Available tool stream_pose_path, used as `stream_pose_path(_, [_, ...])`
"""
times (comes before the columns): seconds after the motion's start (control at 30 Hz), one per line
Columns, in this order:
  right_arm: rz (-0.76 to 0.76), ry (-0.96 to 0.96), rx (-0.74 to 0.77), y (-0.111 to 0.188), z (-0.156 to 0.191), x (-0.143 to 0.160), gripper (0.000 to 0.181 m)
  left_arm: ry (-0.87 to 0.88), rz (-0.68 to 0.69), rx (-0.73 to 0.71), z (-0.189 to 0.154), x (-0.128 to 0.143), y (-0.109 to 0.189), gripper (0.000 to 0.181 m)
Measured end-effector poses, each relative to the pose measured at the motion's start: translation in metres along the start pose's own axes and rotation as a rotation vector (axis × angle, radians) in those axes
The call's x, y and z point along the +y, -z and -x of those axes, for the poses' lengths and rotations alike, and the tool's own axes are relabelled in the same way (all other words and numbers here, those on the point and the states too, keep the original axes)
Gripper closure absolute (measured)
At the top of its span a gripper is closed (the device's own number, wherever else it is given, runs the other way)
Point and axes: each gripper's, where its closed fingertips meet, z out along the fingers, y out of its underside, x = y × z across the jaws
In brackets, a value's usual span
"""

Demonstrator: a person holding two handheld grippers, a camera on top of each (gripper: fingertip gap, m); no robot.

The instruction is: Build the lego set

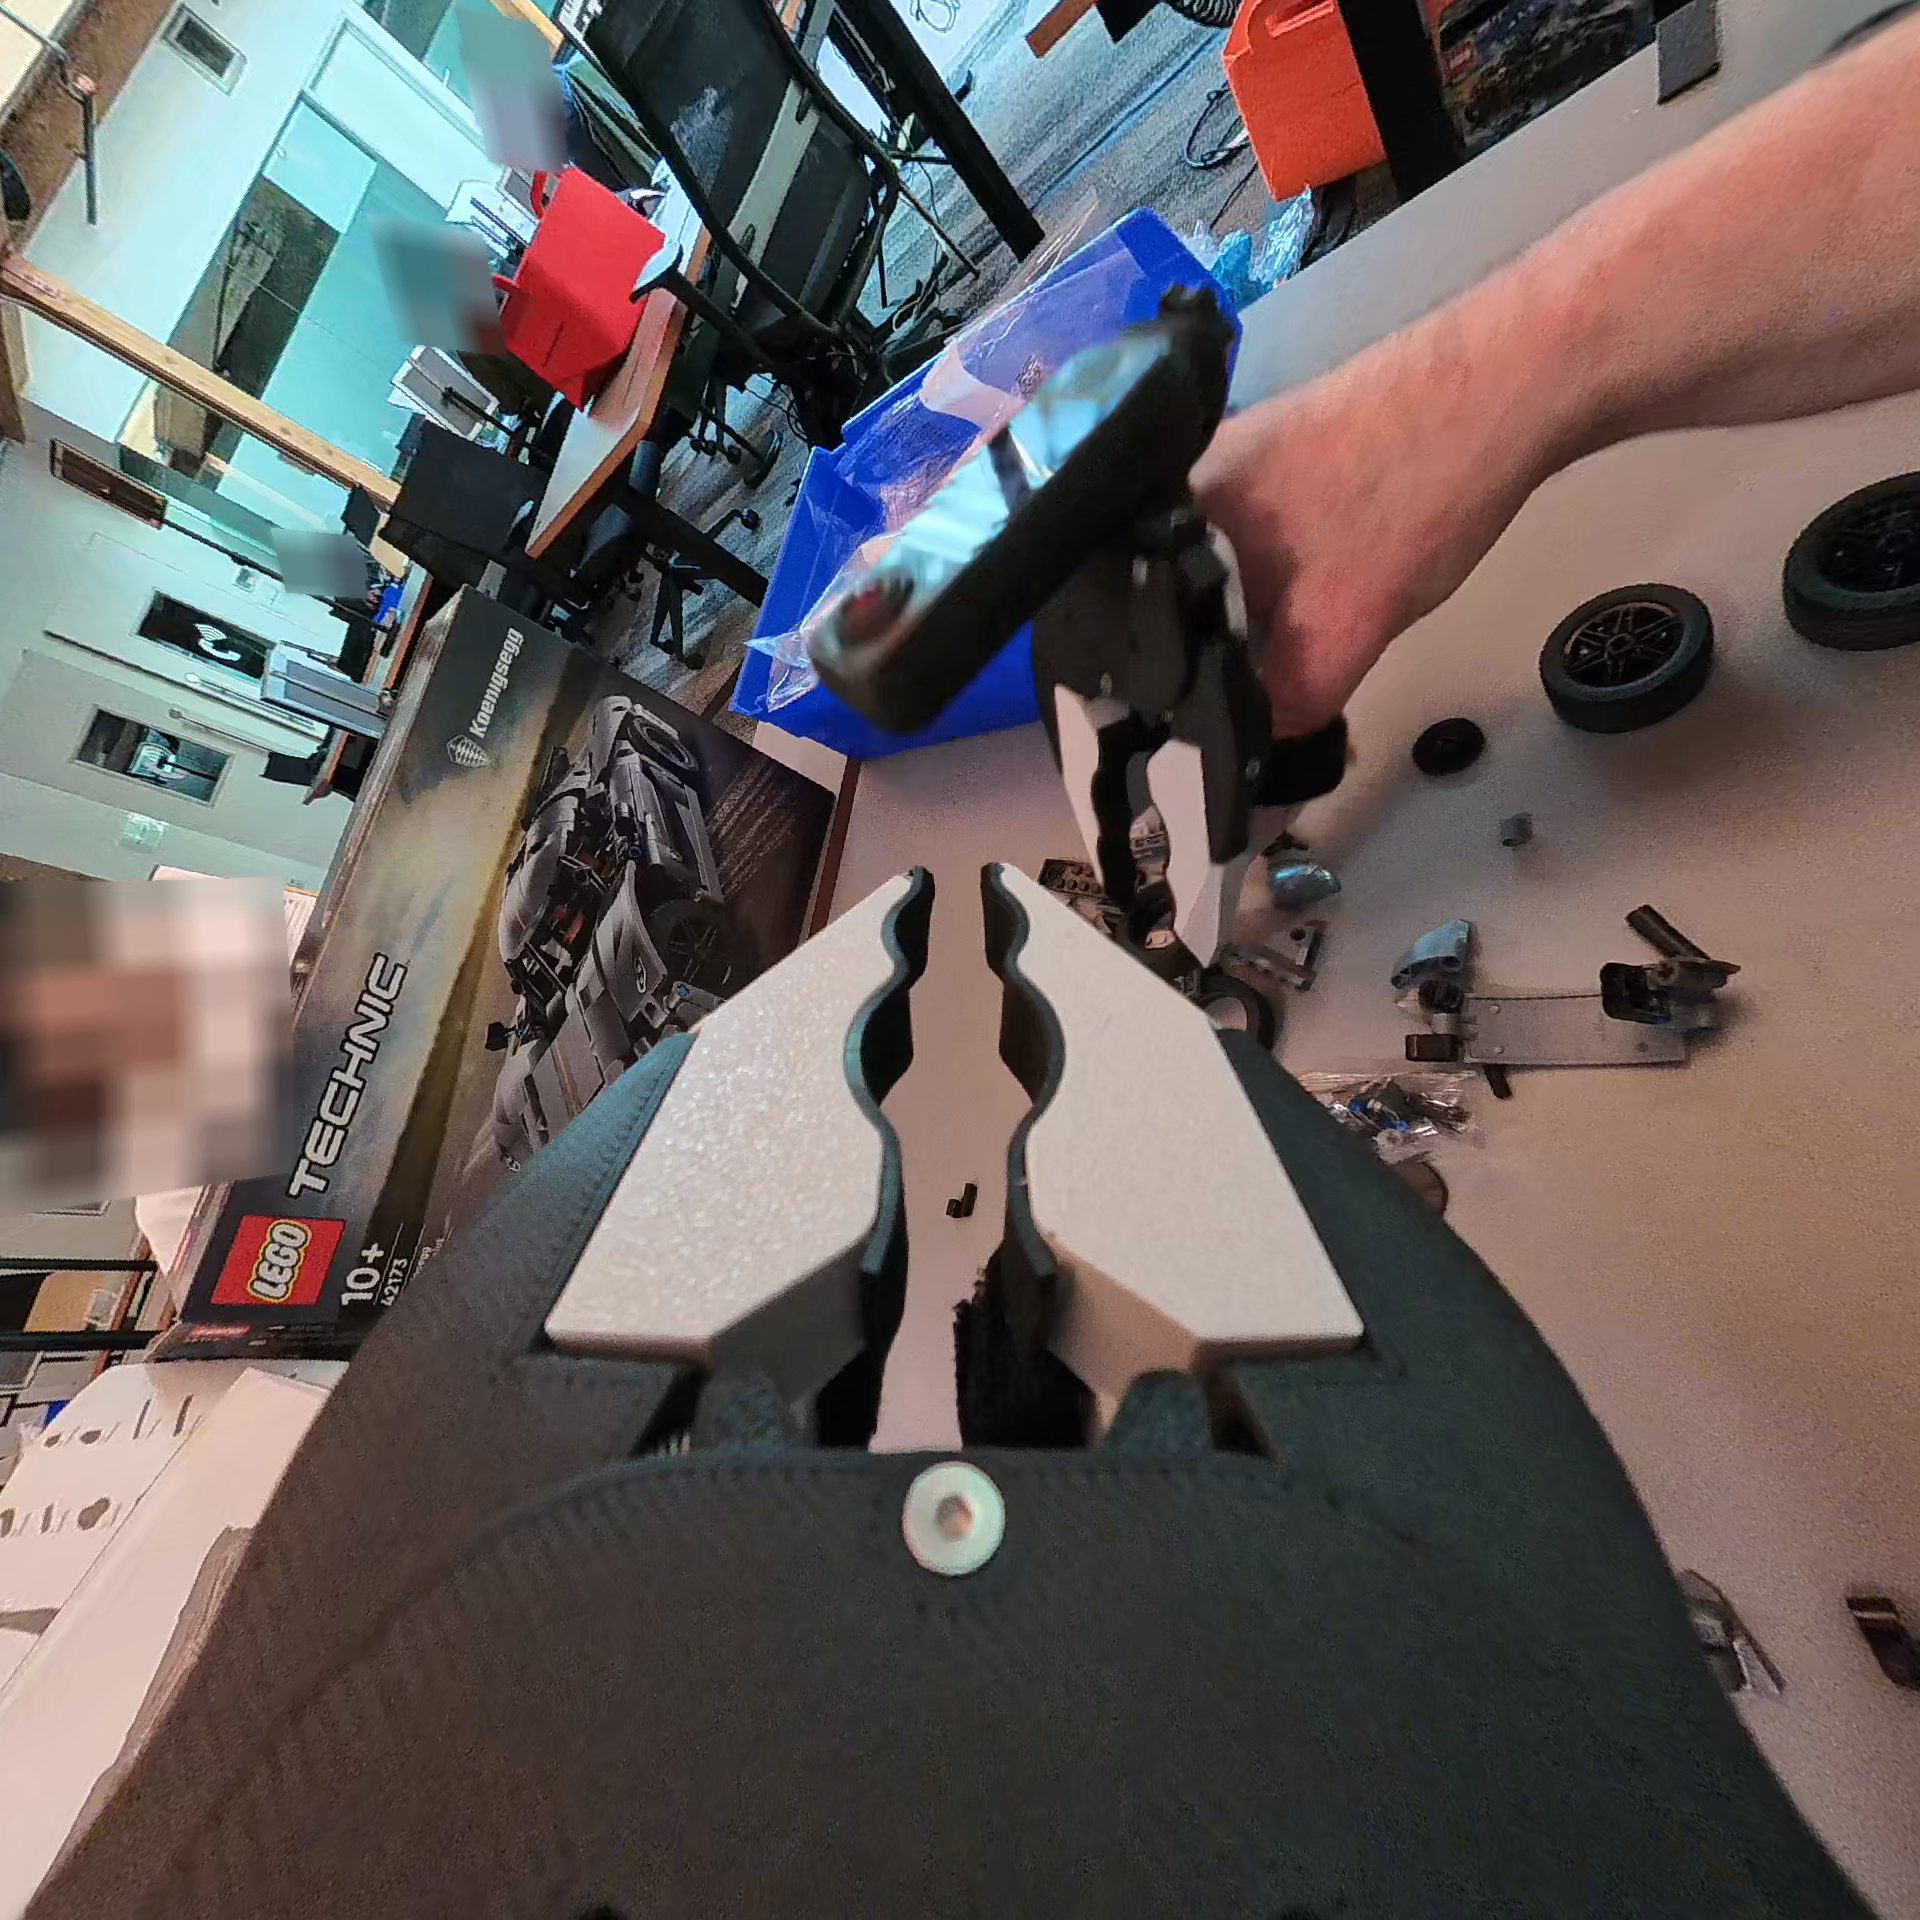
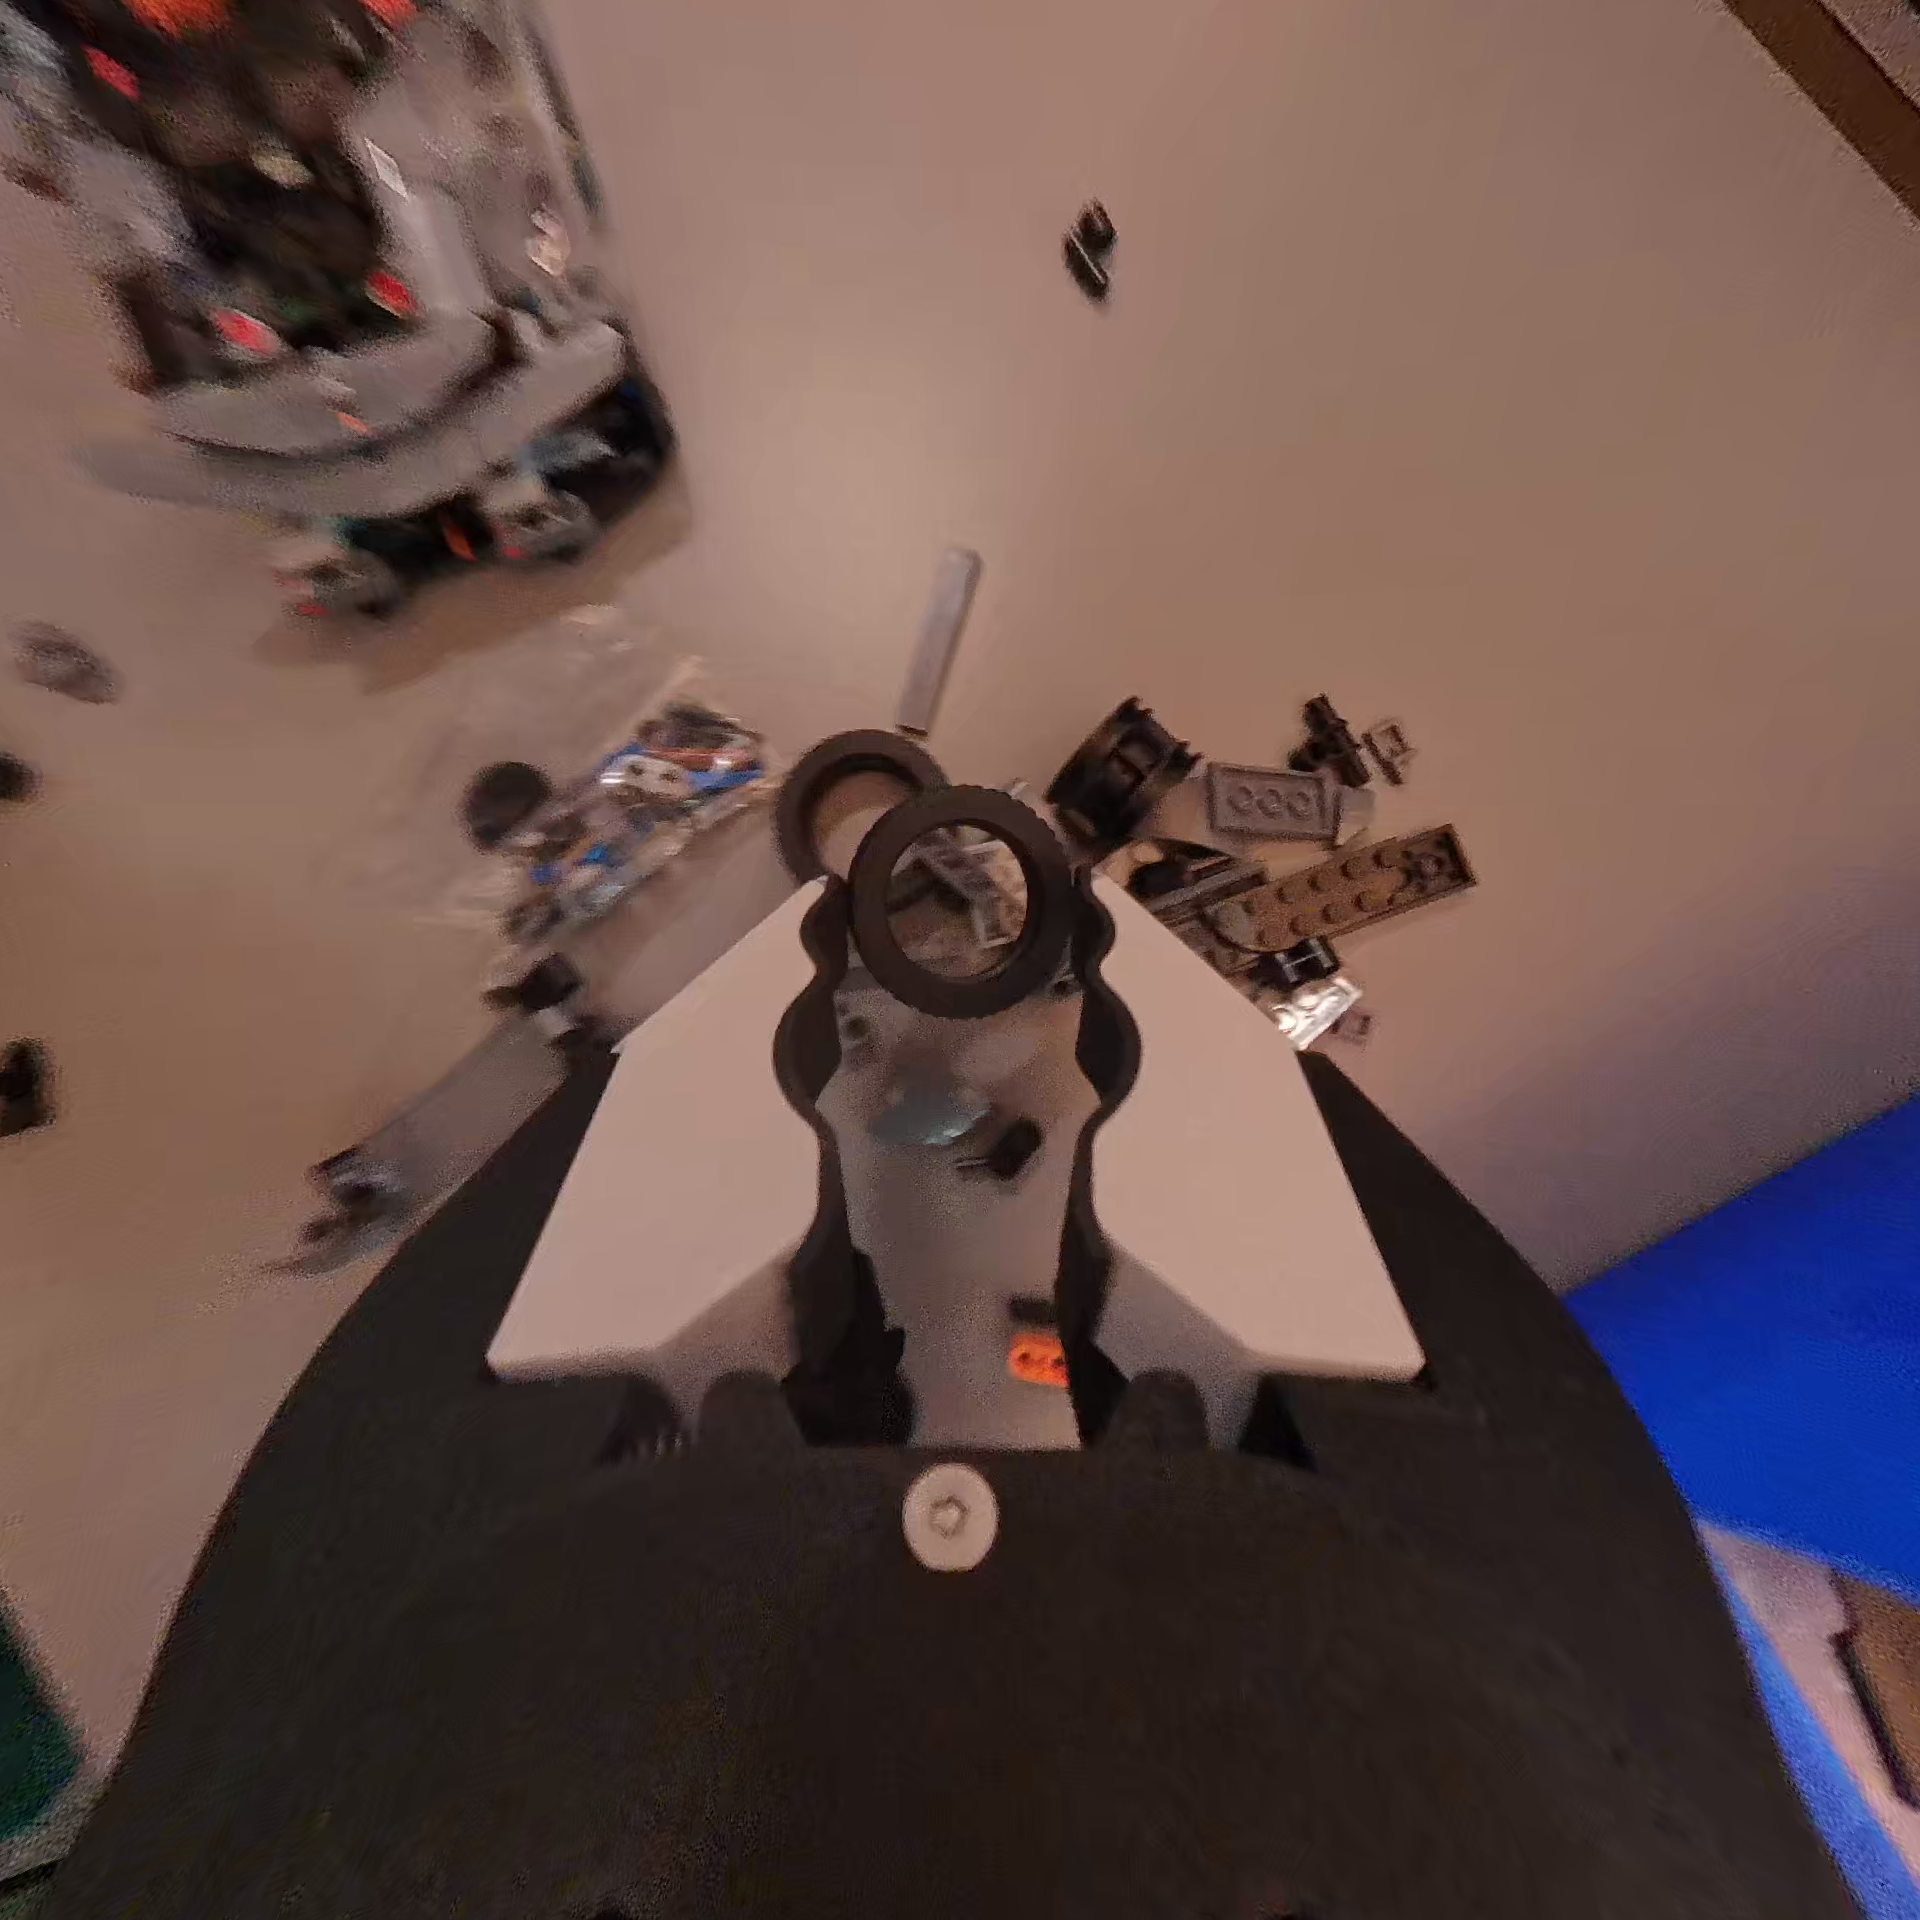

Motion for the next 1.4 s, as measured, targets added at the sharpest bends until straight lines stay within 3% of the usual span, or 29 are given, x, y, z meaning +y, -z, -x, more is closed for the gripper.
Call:
stream_pose_path(0.13, [-0.072, 0.003, -0.107, 0.046, 0.033, 0.011, 0.140, -0.003, 0.006, -0.011, 0.002, 0.001, 0.001, 0.173])
stream_pose_path(0.33, [-0.006, 0.158, -0.118, 0.097, 0.105, 0.069, 0.139, 0.012, 0.002, 0.010, 0.000, 0.001, -0.003, 0.174])
stream_pose_path(0.6, [0.122, 0.218, -0.126, 0.057, 0.155, 0.113, 0.138, -0.010, 0.030, 0.006, -0.007, 0.001, -0.006, 0.173])
stream_pose_path(0.73, [0.143, 0.218, -0.098, 0.052, 0.150, 0.115, 0.131, -0.024, 0.042, -0.030, 0.000, 0.002, 0.000, 0.173])
stream_pose_path(1.17, [-0.059, 0.134, 0.129, 0.116, 0.084, 0.059, 0.131, -0.012, 0.043, -0.056, 0.013, 0.006, 0.008, 0.173])
stream_pose_path(1.4, [-0.093, 0.079, 0.132, 0.112, 0.050, 0.024, 0.134, -0.010, 0.051, -0.071, 0.018, 0.009, 0.009, 0.173])
